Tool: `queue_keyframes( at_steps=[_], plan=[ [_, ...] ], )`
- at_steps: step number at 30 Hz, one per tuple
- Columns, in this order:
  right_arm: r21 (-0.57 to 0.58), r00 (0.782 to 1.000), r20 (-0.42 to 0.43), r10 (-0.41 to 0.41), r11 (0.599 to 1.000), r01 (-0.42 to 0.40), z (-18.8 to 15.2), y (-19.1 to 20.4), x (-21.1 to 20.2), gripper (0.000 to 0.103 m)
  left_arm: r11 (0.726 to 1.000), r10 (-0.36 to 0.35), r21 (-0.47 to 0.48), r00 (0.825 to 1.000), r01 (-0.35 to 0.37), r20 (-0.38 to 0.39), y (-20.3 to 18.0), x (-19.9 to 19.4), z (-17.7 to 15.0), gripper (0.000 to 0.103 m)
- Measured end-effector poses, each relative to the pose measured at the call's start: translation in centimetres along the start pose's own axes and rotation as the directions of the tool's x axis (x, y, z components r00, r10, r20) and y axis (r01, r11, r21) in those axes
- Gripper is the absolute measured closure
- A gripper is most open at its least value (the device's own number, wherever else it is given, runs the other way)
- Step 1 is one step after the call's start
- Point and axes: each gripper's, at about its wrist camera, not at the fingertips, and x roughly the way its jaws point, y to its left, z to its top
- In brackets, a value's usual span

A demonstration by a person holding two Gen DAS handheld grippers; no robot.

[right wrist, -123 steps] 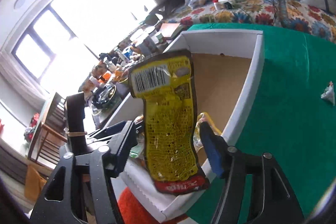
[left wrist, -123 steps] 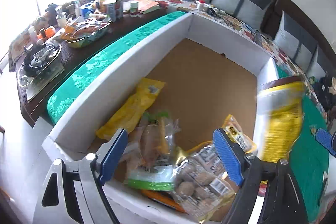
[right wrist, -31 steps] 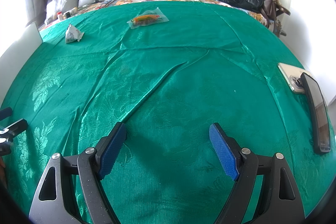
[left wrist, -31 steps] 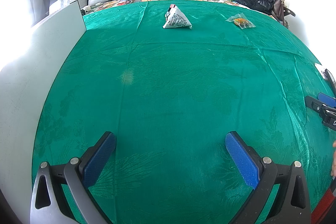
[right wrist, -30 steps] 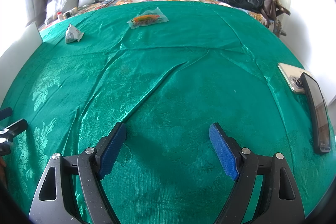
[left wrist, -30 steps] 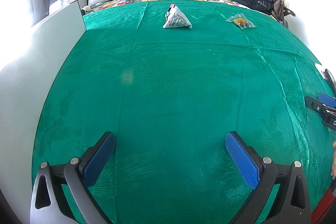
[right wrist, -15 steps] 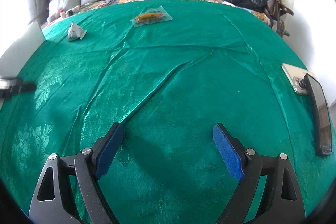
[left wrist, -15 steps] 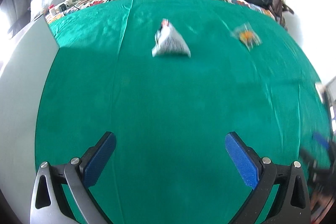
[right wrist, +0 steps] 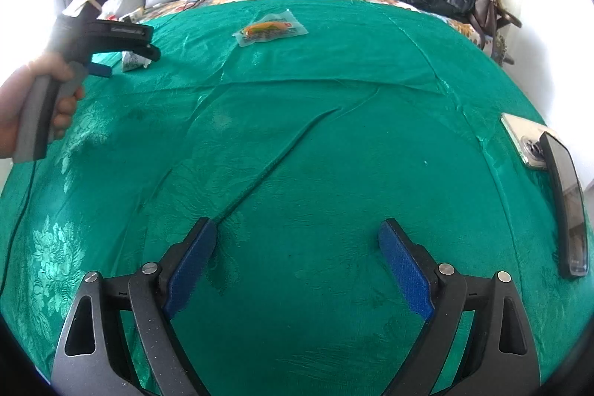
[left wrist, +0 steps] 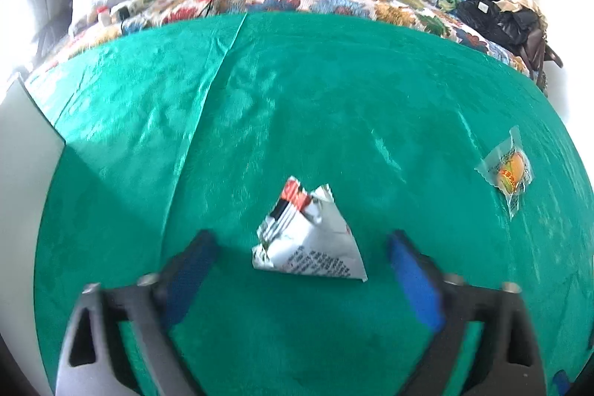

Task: Organize snacks
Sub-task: 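Grasp the white triangular snack bag with the left gripper, then open the left gripper, setting the white bag back on the sheet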

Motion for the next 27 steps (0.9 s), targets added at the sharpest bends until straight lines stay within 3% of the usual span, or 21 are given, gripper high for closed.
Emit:
queue_keyframes(
  at_steps=[1, 2, 6, 10, 19, 25, 27],
  plan=[
    [0.0, 1.0, 0.0, 0.0, 1.0, 0.0, 0.0, 0.0, 0.0, 0.011, 1.0, 0.015, 0.026, 1.0, -0.015, 0.015, -0.1, 0.0, 0.0, 0.049],
    [-0.001, 1.0, -0.001, 0.001, 1.0, -0.001, 0.0, 0.0, 0.0, 0.011, 0.999, 0.005, 0.043, 1.0, -0.006, 0.024, -0.1, -0.2, 0.0, 0.057],
    [-0.004, 1.0, -0.003, 0.003, 1.0, -0.003, 0.1, 0.2, 0.1, 0.01, 0.998, 0.003, 0.06, 1.0, -0.004, 0.027, 0.8, -1.3, -1.0, 0.059],
    [-0.003, 1.0, -0.003, 0.003, 1.0, -0.003, 0.1, 0.2, 0.1, 0.01, 0.998, -0.047, 0.036, 0.999, 0.046, 0.017, 2.5, -4.1, -3.0, 0.06],
    [-0.003, 1.0, -0.003, 0.002, 1.0, -0.002, 0.1, 0.2, 0.1, 0.011, 0.993, -0.077, 0.086, 0.997, 0.077, -0.003, 5.2, -12.1, -13.1, 0.059],
    [-0.002, 1.0, -0.001, -0.003, 1.0, 0.003, 0.1, 0.3, 0.0, 0.011, 0.995, -0.074, 0.065, 0.997, 0.076, -0.034, 6.3, -12.7, -18.4, 0.057],
    [-0.002, 1.0, -0.001, -0.004, 1.0, 0.004, 0.1, 0.3, -0.1, 0.011, 0.996, -0.065, 0.063, 0.998, 0.065, 0.003, 6.4, -12.8, -19.0, 0.051]
  ],
)
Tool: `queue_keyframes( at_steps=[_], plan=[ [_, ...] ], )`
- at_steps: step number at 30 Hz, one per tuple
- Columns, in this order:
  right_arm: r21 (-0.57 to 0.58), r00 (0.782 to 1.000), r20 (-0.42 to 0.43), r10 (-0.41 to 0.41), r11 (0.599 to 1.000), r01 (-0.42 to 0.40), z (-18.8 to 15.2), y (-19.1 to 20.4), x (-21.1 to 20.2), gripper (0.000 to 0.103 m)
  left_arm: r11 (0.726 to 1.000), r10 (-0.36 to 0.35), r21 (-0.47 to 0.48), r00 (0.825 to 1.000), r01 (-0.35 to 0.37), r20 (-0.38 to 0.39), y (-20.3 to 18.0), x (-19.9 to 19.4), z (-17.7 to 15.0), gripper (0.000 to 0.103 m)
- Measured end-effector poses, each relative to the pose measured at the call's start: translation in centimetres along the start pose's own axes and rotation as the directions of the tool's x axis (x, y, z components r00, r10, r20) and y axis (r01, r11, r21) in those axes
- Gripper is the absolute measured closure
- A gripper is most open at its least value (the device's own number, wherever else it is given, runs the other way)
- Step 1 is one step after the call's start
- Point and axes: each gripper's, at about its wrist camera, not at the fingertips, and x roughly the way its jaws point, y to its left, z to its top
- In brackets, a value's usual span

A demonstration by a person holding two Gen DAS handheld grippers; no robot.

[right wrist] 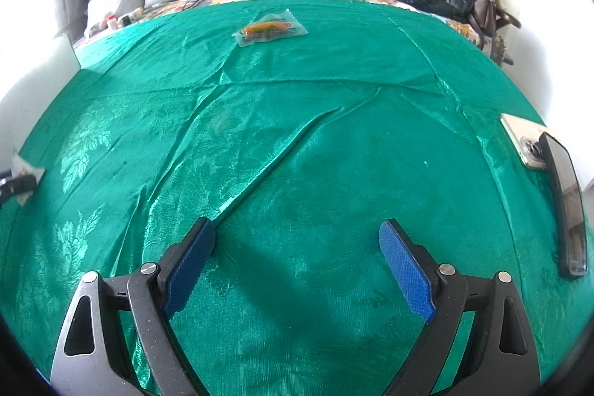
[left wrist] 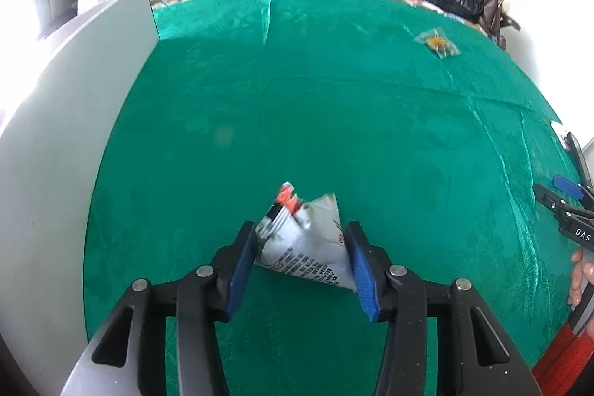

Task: Organize snacks
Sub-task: 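Open the left gripper, setting the white bag back on the sheet, then grasp the clear corn-shaped sausage pack with the right gripper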

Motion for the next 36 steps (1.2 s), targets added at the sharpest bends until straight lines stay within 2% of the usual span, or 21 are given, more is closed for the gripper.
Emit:
queue_keyframes(
  at_steps=[2, 4, 8, 13, 27, 30, 32, 33, 36],
  plan=[
    [0.0, 1.0, -0.001, 0.002, 1.0, -0.002, 0.0, -0.1, 0.0, 0.011, 0.999, 0.041, 0.019, 0.999, -0.042, 0.007, -0.1, 0.4, -0.1, 0.03],
    [0.001, 1.0, -0.001, 0.002, 1.0, -0.002, 0.0, -0.1, 0.0, 0.011, 0.997, 0.077, 0.024, 0.997, -0.077, 0.019, -0.1, 0.9, -0.1, 0.017],
    [0.001, 1.0, -0.001, 0.002, 1.0, -0.002, 0.0, -0.1, 0.0, 0.01, 0.996, 0.086, -0.036, 0.996, -0.085, 0.021, 1.1, 1.7, 0.1, 0.0],
    [0.001, 1.0, -0.001, 0.001, 1.0, -0.001, 0.0, -0.1, -0.1, 0.01, 0.995, 0.091, -0.036, 0.995, -0.09, 0.046, 1.4, 2.0, 0.2, 0.0],
    [0.006, 1.0, -0.003, -0.004, 1.0, 0.004, -0.1, -0.1, -0.2, 0.01, 0.996, 0.087, -0.037, 0.995, -0.086, 0.046, 1.5, 2.0, 0.3, 0.0],
    [-0.009, 0.998, -0.06, 0.017, 1.0, -0.017, 0.8, -0.2, 0.2, 0.01, 0.996, 0.088, -0.037, 0.995, -0.086, 0.047, 1.5, 2.0, 0.3, 0.0],
    [0.041, 0.994, -0.095, 0.049, 0.998, -0.045, 2.5, -0.6, 0.8, 0.011, 0.996, 0.088, -0.036, 0.995, -0.086, 0.047, 1.5, 2.0, 0.3, 0.0],
    [0.097, 0.992, -0.087, 0.091, 0.992, -0.082, 3.6, -1.0, 1.1, 0.011, 0.996, 0.088, -0.037, 0.995, -0.086, 0.047, 1.5, 2.0, 0.3, 0.0],
    [0.291, 0.981, -0.047, 0.189, 0.942, -0.168, 7.6, -2.2, 2.8, 0.011, 0.996, 0.088, -0.037, 0.995, -0.086, 0.047, 1.5, 2.0, 0.2, 0.0]
  ],
)
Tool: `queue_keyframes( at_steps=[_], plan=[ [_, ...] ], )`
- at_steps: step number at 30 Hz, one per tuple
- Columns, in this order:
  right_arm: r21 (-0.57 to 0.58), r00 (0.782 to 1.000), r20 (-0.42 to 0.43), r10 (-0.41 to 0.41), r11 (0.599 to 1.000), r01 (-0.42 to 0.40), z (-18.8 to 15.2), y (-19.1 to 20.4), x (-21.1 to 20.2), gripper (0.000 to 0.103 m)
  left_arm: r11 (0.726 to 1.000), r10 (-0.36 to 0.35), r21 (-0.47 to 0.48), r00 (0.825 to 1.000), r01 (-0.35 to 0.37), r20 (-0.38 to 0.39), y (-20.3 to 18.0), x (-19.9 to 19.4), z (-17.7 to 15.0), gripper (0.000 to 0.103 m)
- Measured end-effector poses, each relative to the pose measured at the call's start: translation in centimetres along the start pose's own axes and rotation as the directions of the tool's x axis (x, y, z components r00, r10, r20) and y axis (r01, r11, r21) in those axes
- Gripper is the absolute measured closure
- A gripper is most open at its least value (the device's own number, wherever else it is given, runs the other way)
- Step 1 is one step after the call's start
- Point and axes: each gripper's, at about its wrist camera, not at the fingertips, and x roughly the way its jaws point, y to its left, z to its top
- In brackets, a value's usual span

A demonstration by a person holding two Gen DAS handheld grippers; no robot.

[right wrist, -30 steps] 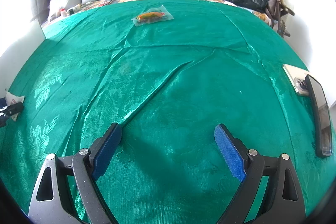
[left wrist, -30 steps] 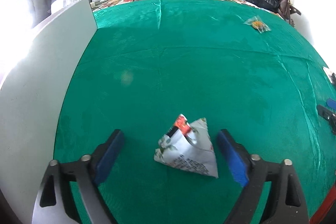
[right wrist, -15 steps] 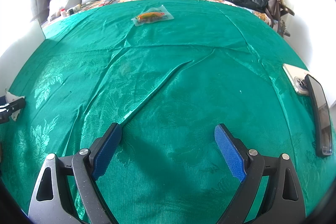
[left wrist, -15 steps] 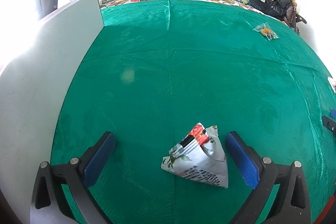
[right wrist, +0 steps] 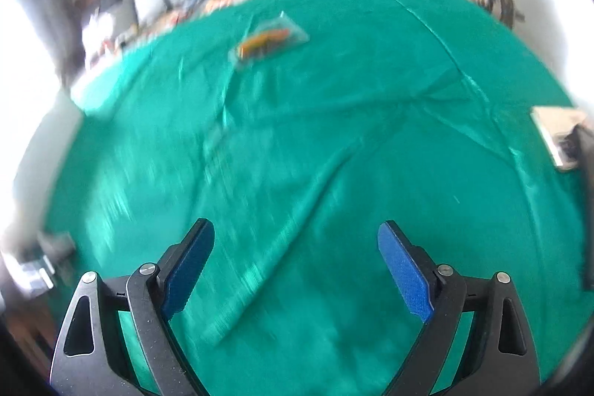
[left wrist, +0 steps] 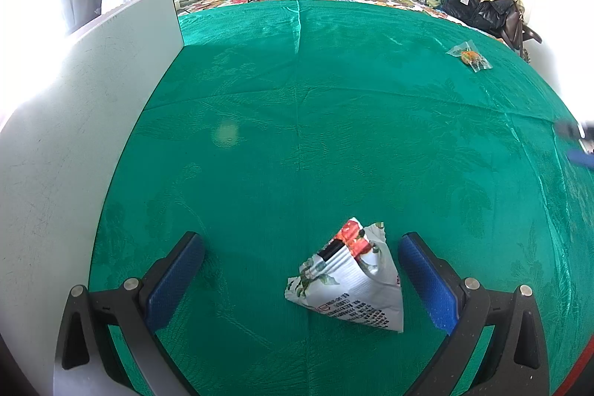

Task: Organize snacks
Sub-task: 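Grasp the clear corn-shaped sausage pack with the right gripper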

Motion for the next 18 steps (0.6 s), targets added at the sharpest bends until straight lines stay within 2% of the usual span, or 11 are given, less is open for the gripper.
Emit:
queue_keyframes(
  at_steps=[3, 7, 11, 12, 14, 18],
  plan=[
    [0.114, 0.999, 0.019, 0.044, 0.992, -0.046, 4.4, 0.9, 2.6, 0.012, 1.0, 0.0, 0.0, 1.0, 0.0, 0.0, 0.0, 0.0, 0.0, 0.0],
    [0.2, 0.999, -0.034, 0.02, 0.98, -0.013, 9.4, 2.6, 7.5, 0.013, 1.0, 0.0, 0.0, 1.0, 0.0, 0.0, 0.0, 0.0, 0.0, 0.0],
    [0.262, 0.999, -0.009, -0.037, 0.964, 0.038, 12.6, 4.2, 10.4, 0.011, 1.0, 0.0, 0.0, 1.0, 0.0, 0.0, 0.0, 0.0, 0.0, 0.0],
    [0.261, 0.999, -0.008, -0.052, 0.964, 0.053, 13.1, 4.5, 10.9, 0.01, 1.0, 0.0, -0.001, 1.0, 0.0, 0.0, 0.0, -0.1, 0.0, 0.0],
    [0.222, 0.99, -0.011, -0.139, 0.965, 0.138, 13.9, 5.6, 12.0, 0.01, 1.0, 0.0, -0.001, 1.0, 0.0, 0.0, 0.0, -0.1, -0.1, 0.0],
    [0.01, 0.953, -0.039, -0.302, 0.953, 0.303, 13.9, 7.9, 13.6, 0.013, 1.0, 0.0, -0.001, 1.0, 0.0, 0.0, 0.0, -0.1, -0.1, 0.0]
  ],
)
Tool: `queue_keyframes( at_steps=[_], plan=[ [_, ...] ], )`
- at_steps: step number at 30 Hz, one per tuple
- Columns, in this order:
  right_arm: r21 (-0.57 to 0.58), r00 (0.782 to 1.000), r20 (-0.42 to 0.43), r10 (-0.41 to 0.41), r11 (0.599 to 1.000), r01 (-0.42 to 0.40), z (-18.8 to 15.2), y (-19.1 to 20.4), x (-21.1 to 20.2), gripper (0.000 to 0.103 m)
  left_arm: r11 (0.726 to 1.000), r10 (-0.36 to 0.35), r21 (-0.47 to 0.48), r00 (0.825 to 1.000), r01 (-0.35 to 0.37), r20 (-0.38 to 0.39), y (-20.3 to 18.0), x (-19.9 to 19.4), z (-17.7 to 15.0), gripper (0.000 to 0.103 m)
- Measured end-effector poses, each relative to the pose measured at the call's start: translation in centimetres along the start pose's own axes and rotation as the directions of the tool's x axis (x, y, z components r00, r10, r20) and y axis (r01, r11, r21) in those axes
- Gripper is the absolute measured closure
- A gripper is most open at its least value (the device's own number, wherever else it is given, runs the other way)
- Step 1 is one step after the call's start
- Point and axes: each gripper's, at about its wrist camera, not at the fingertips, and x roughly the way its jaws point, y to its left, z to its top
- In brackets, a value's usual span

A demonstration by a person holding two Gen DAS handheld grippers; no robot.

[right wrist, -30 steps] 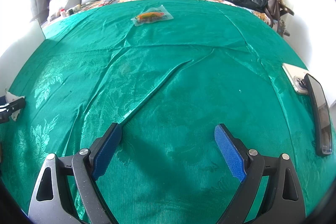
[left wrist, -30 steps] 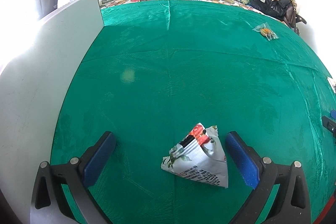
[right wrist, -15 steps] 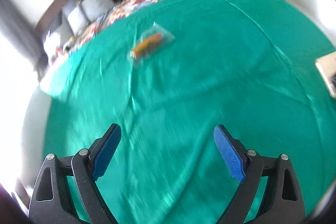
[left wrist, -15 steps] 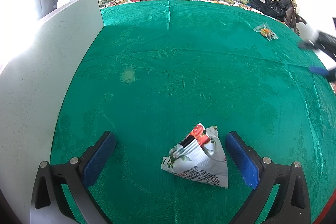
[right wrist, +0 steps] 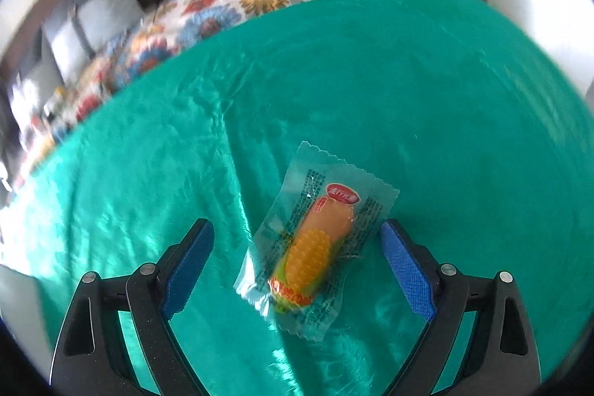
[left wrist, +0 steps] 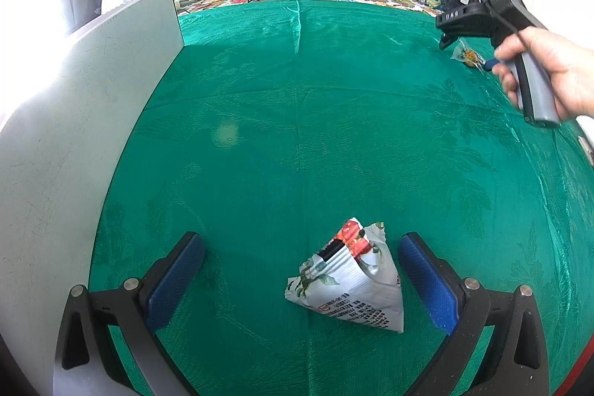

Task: Organize snacks
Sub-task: 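Grasp the clear corn-shaped sausage pack with the right gripper, then open the right gripper, setting the corn pack back on the sheet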

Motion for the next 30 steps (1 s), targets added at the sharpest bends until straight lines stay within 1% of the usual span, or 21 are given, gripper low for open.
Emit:
queue_keyframes(
  at_steps=[1, 2, 4, 6, 8, 9, 11, 14, 15, 18, 22, 25, 27, 30],
  plan=[
    [-0.048, 0.999, 0.009, -0.031, 0.998, 0.031, -0.5, 0.3, -0.1, 0.018, 1.0, 0.0, 0.0, 1.0, 0.0, 0.0, 0.0, 0.0, 0.0, 0.0],
    [-0.071, 0.999, 0.04, -0.021, 0.997, 0.024, -1.0, 0.1, -0.6, 0.035, 1.0, 0.0, 0.0, 1.0, 0.0, 0.0, 0.0, 0.0, 0.0, 0.0],
    [-0.095, 0.998, 0.059, -0.008, 0.995, 0.014, -1.7, -0.7, -1.4, 0.056, 1.0, 0.0, 0.0, 1.0, 0.0, 0.0, 0.0, 0.0, 0.0, 0.0],
    [-0.138, 0.999, 0.042, 0.021, 0.99, -0.015, -2.4, -1.1, -1.9, 0.058, 1.0, 0.0, 0.0, 1.0, 0.0, 0.0, 0.0, 0.0, 0.0, 0.0],
    [-0.187, 0.998, 0.02, 0.063, 0.981, -0.058, -3.3, -1.7, -2.7, 0.065, 1.0, 0.0, 0.0, 1.0, 0.0, 0.0, 0.0, 0.0, 0.0, 0.0],
    [-0.204, 0.995, 0.006, 0.096, 0.975, -0.093, -3.5, -1.9, -2.9, 0.066, 1.0, 0.0, 0.0, 1.0, 0.0, 0.0, 0.0, 0.0, 0.0, 0.0],
    [-0.237, 0.99, -0.015, 0.138, 0.962, -0.137, -4.8, -2.6, -3.8, 0.067, 1.0, 0.0, 0.0, 1.0, 0.0, 0.0, 0.0, 0.0, 0.0, 0.0],
    [-0.291, 0.983, -0.036, 0.181, 0.939, -0.183, -7.0, -3.0, -5.2, 0.067, 1.0, 0.0, 0.0, 1.0, 0.0, 0.0, 0.0, 0.0, 0.0, 0.0],
    [-0.316, 0.981, -0.039, 0.189, 0.929, -0.192, -8.0, -3.1, -5.8, 0.067, 1.0, 0.0, 0.0, 1.0, 0.0, 0.0, 0.0, 0.0, 0.0, 0.0],
    [-0.405, 0.975, -0.031, 0.221, 0.889, -0.214, -12.4, -3.4, -8.8, 0.067, 1.0, 0.0, 0.0, 1.0, 0.0, 0.0, 0.0, 0.0, 0.0, 0.0],
    [-0.501, 0.969, -0.004, 0.246, 0.838, -0.215, -19.0, -3.6, -11.9, 0.067, 1.0, 0.0, 0.0, 1.0, 0.0, 0.0, 0.0, 0.0, 0.0, 0.0],
    [-0.546, 0.967, 0.038, 0.25, 0.816, -0.19, -22.5, -3.2, -13.0, 0.067, 1.0, 0.0, 0.0, 1.0, 0.0, 0.0, 0.0, 0.0, 0.0, 0.0],
    [-0.563, 0.966, 0.073, 0.247, 0.81, -0.164, -23.7, -2.9, -13.2, 0.066, 1.0, 0.0, 0.0, 1.0, 0.0, 0.0, 0.0, 0.0, 0.0, 0.0],
    [-0.573, 0.964, 0.112, 0.239, 0.808, -0.134, -24.4, -2.6, -13.0, 0.059, 1.0, 0.0, 0.0, 1.0, 0.0, 0.0, 0.0, 0.0, -0.1, 0.0]
  ],
)
